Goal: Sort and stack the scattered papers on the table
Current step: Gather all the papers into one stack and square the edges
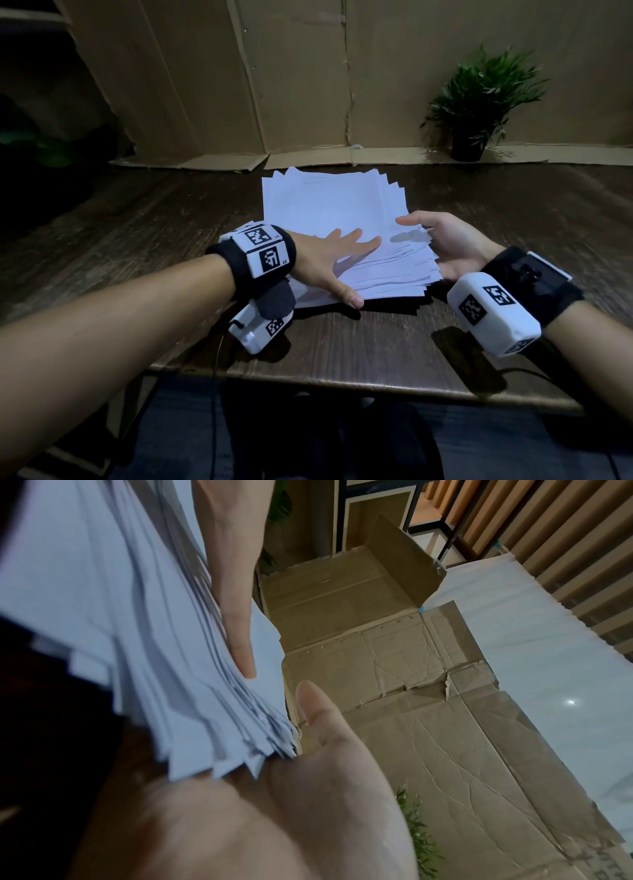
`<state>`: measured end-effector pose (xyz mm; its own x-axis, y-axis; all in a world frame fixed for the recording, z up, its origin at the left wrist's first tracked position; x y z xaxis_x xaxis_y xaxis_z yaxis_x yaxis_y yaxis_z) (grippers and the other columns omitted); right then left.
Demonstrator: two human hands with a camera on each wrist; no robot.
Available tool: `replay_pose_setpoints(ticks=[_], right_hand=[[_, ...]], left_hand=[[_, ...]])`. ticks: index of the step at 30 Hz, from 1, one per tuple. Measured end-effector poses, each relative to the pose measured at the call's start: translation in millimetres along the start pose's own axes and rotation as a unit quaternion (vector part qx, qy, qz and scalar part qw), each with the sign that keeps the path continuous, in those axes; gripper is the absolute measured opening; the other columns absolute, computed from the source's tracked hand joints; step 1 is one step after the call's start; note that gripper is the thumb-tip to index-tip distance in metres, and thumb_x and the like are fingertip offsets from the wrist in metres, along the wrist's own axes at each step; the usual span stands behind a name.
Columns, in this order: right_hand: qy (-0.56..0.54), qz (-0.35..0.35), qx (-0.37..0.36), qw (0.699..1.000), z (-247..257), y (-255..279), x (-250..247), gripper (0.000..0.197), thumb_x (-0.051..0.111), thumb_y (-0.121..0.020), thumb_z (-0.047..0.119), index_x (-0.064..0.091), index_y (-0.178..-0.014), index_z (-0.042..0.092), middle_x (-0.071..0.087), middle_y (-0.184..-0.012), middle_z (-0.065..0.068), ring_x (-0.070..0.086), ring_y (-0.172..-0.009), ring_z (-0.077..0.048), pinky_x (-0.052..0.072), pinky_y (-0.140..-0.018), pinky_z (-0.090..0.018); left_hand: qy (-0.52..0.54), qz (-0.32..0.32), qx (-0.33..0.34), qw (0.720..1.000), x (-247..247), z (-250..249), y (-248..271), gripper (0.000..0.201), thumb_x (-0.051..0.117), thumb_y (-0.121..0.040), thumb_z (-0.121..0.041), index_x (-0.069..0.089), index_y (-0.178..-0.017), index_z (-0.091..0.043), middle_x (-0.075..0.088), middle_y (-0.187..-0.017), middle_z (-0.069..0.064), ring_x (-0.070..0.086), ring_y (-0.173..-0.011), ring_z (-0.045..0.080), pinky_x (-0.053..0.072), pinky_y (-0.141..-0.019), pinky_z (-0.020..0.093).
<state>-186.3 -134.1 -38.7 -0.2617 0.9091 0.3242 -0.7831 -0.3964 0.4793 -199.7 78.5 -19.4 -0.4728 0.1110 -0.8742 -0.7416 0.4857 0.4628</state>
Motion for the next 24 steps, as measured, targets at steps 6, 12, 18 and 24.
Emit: replay_pose_setpoints(ticks=[6,12,18,24], right_hand=[[0.004,-0.026,-0.005,1.000,1,-1,-1,0.039,0.053,-0.096,0.028,0.063,-0.125,0.004,0.072,-0.117,-0.018,0.075,-0.089,-0.032,0.062,-0.064,-0.043],[0.028,-0.013,0.009,0.999,-2,-6,-1,0.054,0.060,-0.087,0.021,0.054,-0.139,0.005,0.068,-0.125,-0.019,0.069,-0.110,-0.034,0.059,-0.085,-0.050],[0.044,-0.020,0.014,0.999,1,-9,-4,0.051,0.055,-0.092,0.031,0.058,-0.135,0.005,0.068,-0.127,-0.016,0.067,-0.114,-0.032,0.058,-0.090,-0.044],[0.073,-0.048,0.011,0.996,1,-11,-3,0.035,0.046,-0.104,0.028,0.065,-0.114,0.000,0.076,-0.098,-0.017,0.076,-0.076,-0.026,0.063,-0.065,-0.039]], left_hand=[[0.057,0.013,0.014,0.998,-8,9,-2,0.096,0.060,-0.084,-0.060,-0.007,-0.152,-0.047,-0.017,-0.163,-0.011,-0.018,-0.149,0.014,-0.006,-0.122,0.045],[-0.018,0.012,-0.010,1.000,-1,1,-9,0.105,0.058,-0.082,-0.067,-0.020,-0.149,-0.045,-0.024,-0.161,-0.008,-0.023,-0.148,0.020,-0.009,-0.120,0.053],[-0.008,0.001,-0.019,1.000,-6,-1,-7,0.099,0.056,-0.085,-0.065,-0.012,-0.153,-0.042,-0.015,-0.164,-0.007,-0.012,-0.151,0.018,-0.003,-0.122,0.045],[0.076,-0.084,-0.026,0.993,-4,-1,26,0.077,0.049,-0.095,-0.053,0.009,-0.157,-0.030,0.016,-0.162,-0.010,0.022,-0.146,0.009,0.016,-0.108,0.018]])
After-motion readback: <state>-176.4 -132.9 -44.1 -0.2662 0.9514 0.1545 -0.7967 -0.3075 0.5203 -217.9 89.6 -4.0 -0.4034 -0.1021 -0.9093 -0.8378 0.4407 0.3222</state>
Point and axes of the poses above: each hand's wrist, its own y-axis away from the middle knuckle, its own x-axis out of the palm, z = x × y, the point moved 1 cm from there along -y, towards the middle knuckle
